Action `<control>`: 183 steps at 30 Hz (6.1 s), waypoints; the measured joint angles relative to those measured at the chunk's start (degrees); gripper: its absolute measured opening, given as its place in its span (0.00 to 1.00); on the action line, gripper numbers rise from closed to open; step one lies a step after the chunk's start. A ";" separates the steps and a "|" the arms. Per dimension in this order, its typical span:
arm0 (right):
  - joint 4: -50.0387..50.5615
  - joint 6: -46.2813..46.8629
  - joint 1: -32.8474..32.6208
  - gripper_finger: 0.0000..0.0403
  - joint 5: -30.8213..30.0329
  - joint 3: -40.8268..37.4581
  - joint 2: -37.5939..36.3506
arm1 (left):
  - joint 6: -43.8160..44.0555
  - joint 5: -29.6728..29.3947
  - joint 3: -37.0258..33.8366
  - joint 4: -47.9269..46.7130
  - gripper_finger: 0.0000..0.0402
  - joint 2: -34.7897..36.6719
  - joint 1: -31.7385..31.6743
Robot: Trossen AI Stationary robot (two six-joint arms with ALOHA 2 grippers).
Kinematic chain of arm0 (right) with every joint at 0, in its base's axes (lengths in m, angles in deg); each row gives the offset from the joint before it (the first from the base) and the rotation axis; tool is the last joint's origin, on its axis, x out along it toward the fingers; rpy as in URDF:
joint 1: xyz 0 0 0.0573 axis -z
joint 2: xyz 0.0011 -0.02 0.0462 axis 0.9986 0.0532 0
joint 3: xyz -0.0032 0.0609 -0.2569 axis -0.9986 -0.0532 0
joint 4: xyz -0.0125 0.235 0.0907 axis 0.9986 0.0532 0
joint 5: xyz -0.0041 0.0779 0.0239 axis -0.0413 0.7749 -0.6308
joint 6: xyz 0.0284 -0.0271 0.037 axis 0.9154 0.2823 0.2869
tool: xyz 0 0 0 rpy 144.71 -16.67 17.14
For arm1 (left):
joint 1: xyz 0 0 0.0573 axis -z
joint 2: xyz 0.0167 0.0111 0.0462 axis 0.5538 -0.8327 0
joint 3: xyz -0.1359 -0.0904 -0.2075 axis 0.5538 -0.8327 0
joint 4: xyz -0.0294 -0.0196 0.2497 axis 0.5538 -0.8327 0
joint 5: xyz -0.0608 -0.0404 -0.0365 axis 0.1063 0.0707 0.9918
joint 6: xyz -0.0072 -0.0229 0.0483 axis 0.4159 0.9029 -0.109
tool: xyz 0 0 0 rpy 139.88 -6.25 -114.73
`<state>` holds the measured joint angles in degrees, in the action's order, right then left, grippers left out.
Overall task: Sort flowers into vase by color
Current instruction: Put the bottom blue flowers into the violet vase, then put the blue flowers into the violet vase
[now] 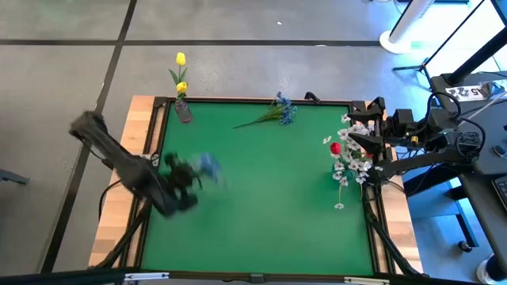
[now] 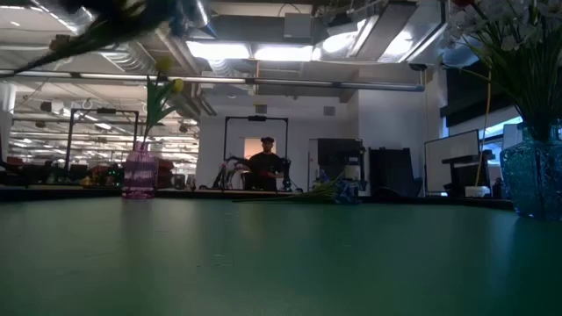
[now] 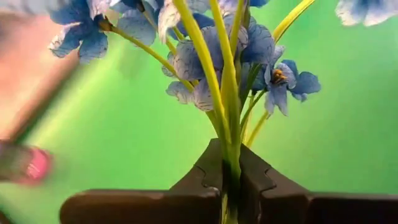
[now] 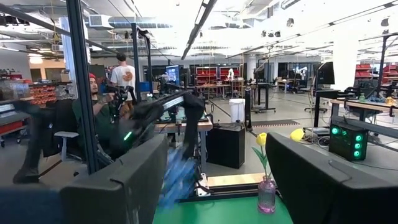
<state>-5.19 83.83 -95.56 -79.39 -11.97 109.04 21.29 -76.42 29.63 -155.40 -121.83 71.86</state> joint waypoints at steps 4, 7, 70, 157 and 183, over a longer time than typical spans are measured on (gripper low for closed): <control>-0.01 -0.01 -0.01 0.68 -0.08 0.00 0.00 | -2.40 -19.74 0.00 4.61 0.02 14.89 -6.85; 0.00 -0.01 0.00 0.68 -0.32 0.00 0.00 | -14.27 -29.86 0.08 12.17 0.02 23.97 -10.81; -0.02 -0.02 0.01 0.68 -0.31 0.00 0.00 | -77.52 8.80 -37.81 103.67 0.02 24.23 -83.62; 0.00 -0.01 0.00 0.68 -0.18 0.00 0.00 | -34.71 78.17 5.38 54.36 0.45 19.53 -65.05; -0.02 -0.01 0.01 0.68 -0.31 0.00 0.00 | -52.67 61.87 6.54 68.44 0.45 -8.41 -49.88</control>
<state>-5.20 83.83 -95.55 -79.70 -11.97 109.04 -31.38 -14.55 36.16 -86.96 -130.24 21.98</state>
